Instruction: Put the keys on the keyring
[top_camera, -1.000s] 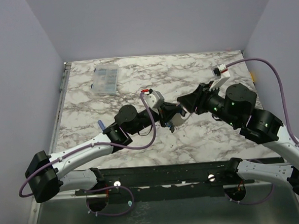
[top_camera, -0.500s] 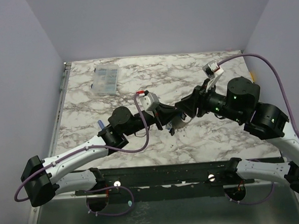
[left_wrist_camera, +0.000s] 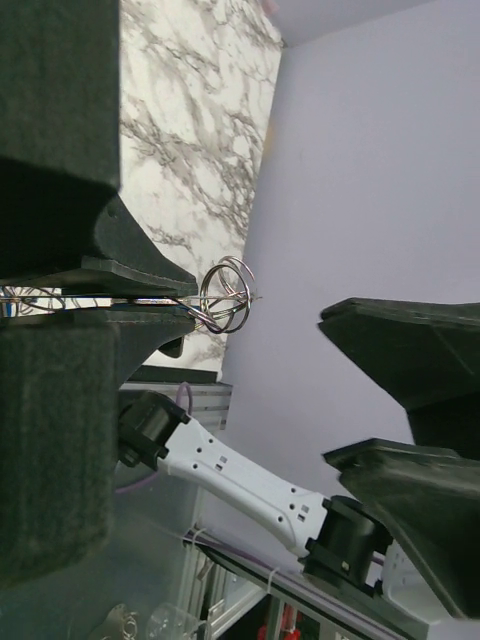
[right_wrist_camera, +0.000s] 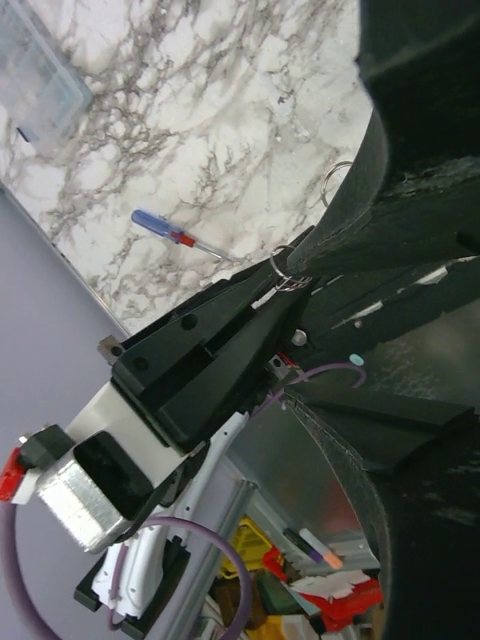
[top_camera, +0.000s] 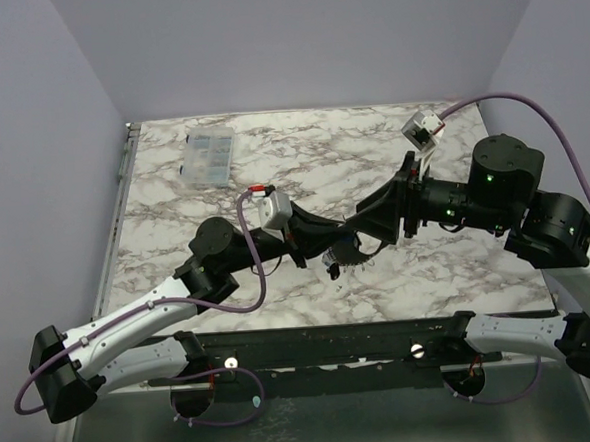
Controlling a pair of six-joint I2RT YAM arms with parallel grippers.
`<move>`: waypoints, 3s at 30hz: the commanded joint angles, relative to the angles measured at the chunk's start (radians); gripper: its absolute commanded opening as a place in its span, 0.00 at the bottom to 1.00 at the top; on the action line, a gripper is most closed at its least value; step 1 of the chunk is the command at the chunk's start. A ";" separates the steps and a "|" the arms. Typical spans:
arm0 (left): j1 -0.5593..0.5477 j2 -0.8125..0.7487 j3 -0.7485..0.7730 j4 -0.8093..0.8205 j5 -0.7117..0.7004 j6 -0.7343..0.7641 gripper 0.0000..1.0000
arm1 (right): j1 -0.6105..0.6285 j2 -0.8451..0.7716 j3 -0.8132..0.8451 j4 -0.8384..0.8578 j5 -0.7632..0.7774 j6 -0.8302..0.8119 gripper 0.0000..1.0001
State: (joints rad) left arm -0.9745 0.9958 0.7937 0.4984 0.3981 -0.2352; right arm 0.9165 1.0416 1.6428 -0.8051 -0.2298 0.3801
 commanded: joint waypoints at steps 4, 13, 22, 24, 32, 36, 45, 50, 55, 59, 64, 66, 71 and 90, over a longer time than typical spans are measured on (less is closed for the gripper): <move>0.010 -0.057 0.000 0.035 0.057 -0.053 0.00 | 0.002 -0.012 -0.023 -0.058 -0.100 0.034 0.51; 0.010 -0.041 0.012 0.034 0.073 -0.066 0.00 | 0.002 0.019 -0.035 -0.019 -0.141 0.034 0.42; 0.010 -0.043 0.008 0.034 0.073 -0.072 0.00 | 0.002 0.026 -0.048 -0.014 -0.111 0.039 0.41; 0.010 -0.045 0.009 0.034 0.073 -0.072 0.00 | 0.002 0.027 -0.051 -0.017 -0.100 0.039 0.41; 0.010 -0.045 0.008 0.034 0.076 -0.075 0.00 | 0.002 0.026 -0.057 -0.014 -0.081 0.039 0.42; 0.010 -0.046 0.009 0.034 0.081 -0.078 0.00 | 0.002 0.022 -0.055 -0.017 -0.050 0.040 0.48; 0.010 -0.037 0.013 0.035 0.099 -0.085 0.00 | 0.002 0.026 -0.056 -0.001 -0.046 0.044 0.47; 0.010 -0.030 0.019 0.034 0.098 -0.086 0.00 | 0.002 0.035 -0.071 0.012 -0.087 0.048 0.41; 0.010 -0.026 0.018 0.034 0.095 -0.082 0.00 | 0.002 0.041 -0.081 0.014 -0.114 0.055 0.29; 0.010 -0.027 0.018 0.034 0.092 -0.078 0.00 | 0.002 0.038 -0.094 0.013 -0.112 0.059 0.18; 0.010 -0.026 0.017 0.034 0.095 -0.072 0.00 | 0.002 0.022 -0.099 0.030 -0.075 0.073 0.10; 0.009 -0.026 0.016 0.034 0.100 -0.072 0.00 | 0.002 0.016 -0.095 0.036 -0.056 0.079 0.09; 0.010 -0.027 0.015 0.032 0.109 -0.063 0.00 | 0.002 0.004 -0.092 0.060 -0.025 0.107 0.09; 0.010 -0.006 0.035 -0.005 0.108 0.013 0.00 | 0.002 -0.059 -0.162 0.144 0.096 0.215 0.01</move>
State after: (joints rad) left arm -0.9668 0.9836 0.7937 0.4747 0.4843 -0.2569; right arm 0.9165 0.9745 1.4963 -0.6922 -0.1600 0.5774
